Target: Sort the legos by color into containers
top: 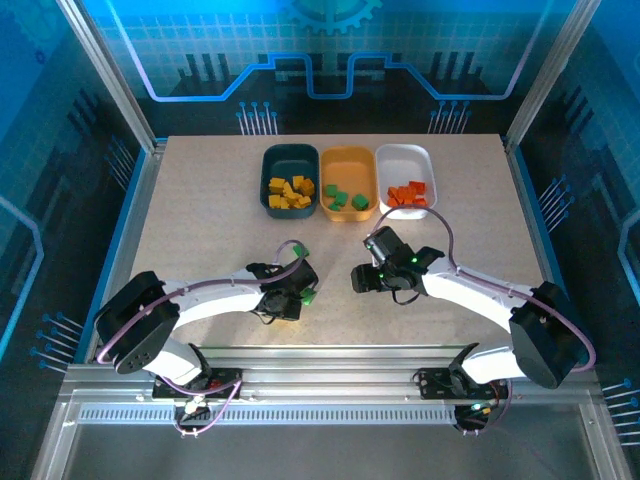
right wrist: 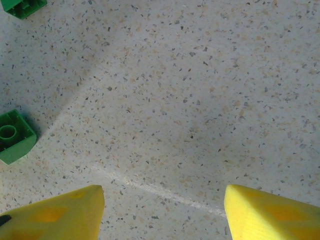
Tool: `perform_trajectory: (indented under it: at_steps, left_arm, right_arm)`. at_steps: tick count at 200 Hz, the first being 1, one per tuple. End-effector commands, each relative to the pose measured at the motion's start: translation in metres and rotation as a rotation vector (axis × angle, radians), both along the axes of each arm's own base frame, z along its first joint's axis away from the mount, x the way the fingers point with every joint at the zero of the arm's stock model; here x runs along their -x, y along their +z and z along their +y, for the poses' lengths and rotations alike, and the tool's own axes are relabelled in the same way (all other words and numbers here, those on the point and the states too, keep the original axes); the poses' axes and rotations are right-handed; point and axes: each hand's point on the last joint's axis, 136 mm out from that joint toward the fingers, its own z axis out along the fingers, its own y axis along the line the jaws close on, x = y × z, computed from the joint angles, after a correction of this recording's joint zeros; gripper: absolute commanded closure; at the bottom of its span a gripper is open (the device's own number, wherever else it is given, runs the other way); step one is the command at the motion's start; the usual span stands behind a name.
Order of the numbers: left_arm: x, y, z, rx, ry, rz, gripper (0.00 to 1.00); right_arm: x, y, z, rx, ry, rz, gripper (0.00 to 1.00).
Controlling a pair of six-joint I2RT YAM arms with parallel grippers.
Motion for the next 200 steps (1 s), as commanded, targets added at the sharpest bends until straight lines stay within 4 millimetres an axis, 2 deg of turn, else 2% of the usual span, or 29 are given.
perform_trajectory:
  at_steps: [1, 25, 58, 81, 112, 130, 163, 176, 200]
  left_arm:
    - [-0.005, 0.000, 0.002, -0.021, 0.015, -0.005, 0.64]
    - [-0.010, 0.013, 0.002, -0.022, 0.008, -0.028, 0.66]
    - [-0.036, 0.060, 0.006, 0.020, 0.014, -0.121, 0.66]
    - [-0.073, 0.093, 0.018, 0.136, 0.086, -0.176, 0.66]
    - [-0.151, 0.135, 0.039, 0.260, 0.211, -0.273, 0.67]
    - [-0.196, 0.143, 0.035, 0.305, 0.223, -0.267, 0.68]
    - [-0.264, 0.138, 0.032, 0.297, 0.238, -0.225, 0.71]
    - [-0.284, 0.128, 0.035, 0.291, 0.258, -0.198, 0.71]
    - [-0.305, 0.114, 0.034, 0.281, 0.267, -0.156, 0.72]
  right_arm:
    - [-0.001, 0.007, 0.004, -0.006, 0.006, -0.015, 0.34]
    - [0.000, 0.007, 0.003, -0.003, 0.004, -0.016, 0.34]
    - [-0.003, 0.006, 0.004, -0.001, 0.008, -0.020, 0.34]
    - [-0.005, 0.005, 0.007, -0.004, 0.009, -0.020, 0.34]
    - [-0.008, 0.005, 0.009, -0.008, 0.010, -0.024, 0.34]
    - [-0.010, 0.005, 0.008, -0.004, 0.008, -0.030, 0.34]
    - [-0.012, 0.007, 0.004, -0.005, 0.004, -0.035, 0.34]
    - [-0.012, 0.007, 0.003, -0.008, 0.004, -0.035, 0.34]
    - [-0.013, 0.007, 0.000, -0.004, 0.003, -0.034, 0.34]
